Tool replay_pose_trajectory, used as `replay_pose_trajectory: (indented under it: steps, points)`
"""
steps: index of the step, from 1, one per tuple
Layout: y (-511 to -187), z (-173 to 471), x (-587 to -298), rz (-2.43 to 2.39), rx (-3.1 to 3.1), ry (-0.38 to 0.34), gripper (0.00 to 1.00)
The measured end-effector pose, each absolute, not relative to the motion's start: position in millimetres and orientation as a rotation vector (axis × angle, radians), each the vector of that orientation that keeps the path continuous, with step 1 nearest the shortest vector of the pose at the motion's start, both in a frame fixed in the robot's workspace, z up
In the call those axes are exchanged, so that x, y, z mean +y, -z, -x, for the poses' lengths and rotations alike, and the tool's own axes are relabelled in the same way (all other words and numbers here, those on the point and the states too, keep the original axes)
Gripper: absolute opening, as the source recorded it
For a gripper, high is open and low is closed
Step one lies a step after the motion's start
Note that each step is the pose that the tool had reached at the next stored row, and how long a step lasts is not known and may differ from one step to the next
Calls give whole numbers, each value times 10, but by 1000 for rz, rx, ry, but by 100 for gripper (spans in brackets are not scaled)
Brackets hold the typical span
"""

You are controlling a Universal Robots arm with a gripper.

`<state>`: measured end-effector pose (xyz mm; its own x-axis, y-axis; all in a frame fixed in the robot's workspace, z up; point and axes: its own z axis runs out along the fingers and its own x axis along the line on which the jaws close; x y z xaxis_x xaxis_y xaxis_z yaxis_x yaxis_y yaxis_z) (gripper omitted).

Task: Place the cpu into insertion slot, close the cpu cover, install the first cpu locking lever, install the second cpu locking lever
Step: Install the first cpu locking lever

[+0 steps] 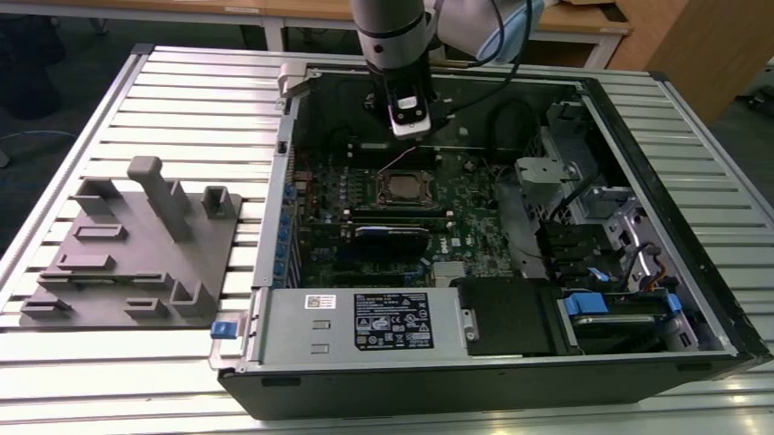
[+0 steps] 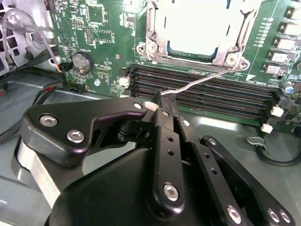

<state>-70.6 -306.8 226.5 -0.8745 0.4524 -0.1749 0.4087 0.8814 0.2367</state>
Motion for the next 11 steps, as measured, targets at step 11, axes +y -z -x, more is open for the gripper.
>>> replay_pose_trajectory:
  steps: [11]
  points:
    - [-2252, 590, -3065, -656, 2826, -283, 10]
